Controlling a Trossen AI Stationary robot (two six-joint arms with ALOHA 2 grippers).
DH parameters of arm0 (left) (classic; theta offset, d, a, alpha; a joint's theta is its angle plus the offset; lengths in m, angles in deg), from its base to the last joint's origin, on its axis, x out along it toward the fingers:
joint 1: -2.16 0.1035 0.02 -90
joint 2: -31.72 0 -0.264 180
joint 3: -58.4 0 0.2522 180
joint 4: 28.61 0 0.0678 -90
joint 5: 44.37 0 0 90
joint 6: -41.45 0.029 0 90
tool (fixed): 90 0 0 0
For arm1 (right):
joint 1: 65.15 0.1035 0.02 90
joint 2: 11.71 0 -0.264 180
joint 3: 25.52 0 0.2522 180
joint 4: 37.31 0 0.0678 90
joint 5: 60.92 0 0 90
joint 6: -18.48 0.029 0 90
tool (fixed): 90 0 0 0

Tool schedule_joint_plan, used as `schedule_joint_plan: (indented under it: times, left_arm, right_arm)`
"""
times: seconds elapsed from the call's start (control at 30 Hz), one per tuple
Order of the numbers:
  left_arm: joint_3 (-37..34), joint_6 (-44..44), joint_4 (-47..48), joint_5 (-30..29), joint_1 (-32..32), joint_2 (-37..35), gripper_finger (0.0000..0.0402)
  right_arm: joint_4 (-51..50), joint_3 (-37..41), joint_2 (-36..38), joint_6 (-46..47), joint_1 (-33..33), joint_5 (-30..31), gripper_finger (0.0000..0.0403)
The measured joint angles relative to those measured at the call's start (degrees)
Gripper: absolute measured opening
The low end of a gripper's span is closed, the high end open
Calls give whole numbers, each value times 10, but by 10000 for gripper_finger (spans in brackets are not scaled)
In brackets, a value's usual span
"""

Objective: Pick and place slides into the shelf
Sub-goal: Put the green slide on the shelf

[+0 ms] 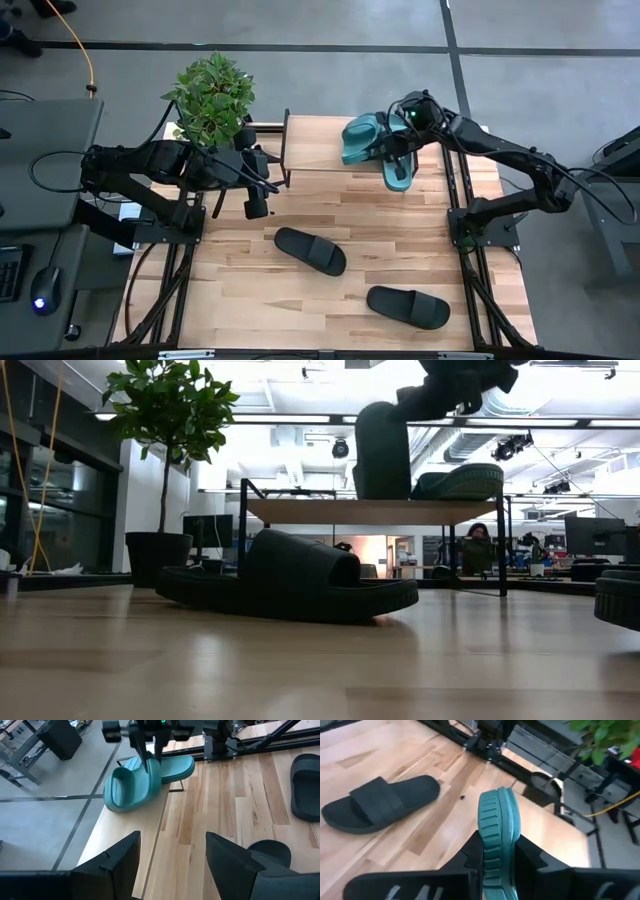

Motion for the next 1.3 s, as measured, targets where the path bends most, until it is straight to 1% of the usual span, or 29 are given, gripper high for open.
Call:
schedule_joint_plan:
  times: [0.1, 0.23, 0.37, 0.53, 0.67, 0.77, 0.97, 1.1, 1.3]
  left_arm:
    - [0, -1, -1, 0, 0, 0, 209]
    - [0, -1, -1, 0, 0, 0, 209]
    - [0, -1, -1, 0, 0, 0, 209]
    - [0, -1, -1, 0, 0, 0, 209]
    - [0, -1, -1, 0, 0, 0, 209]
    - [-2, -3, -3, 0, 0, 0, 209]
    - [-31, -1, -13, 0, 0, 1, 209]
    - [-52, 9, -43, 0, 0, 1, 209]
    - [-53, 28, -80, 3, 0, 1, 209]
  right_arm:
    - [44, 38, -2, 4, 0, -9, 42]
    - [112, 99, -2, 10, 0, 0, 42]
    - [171, 133, -2, 28, 0, 8, 42]
    - [175, 134, 0, 49, 0, 13, 43]
    - [169, 134, 11, 74, 0, 34, 50]
    - [149, 134, 26, 79, 1, 60, 53]
    - [109, 134, 53, 90, 0, 125, 54]
    - [95, 134, 56, 92, 0, 135, 55]
    - [74, 134, 56, 89, 0, 141, 62]
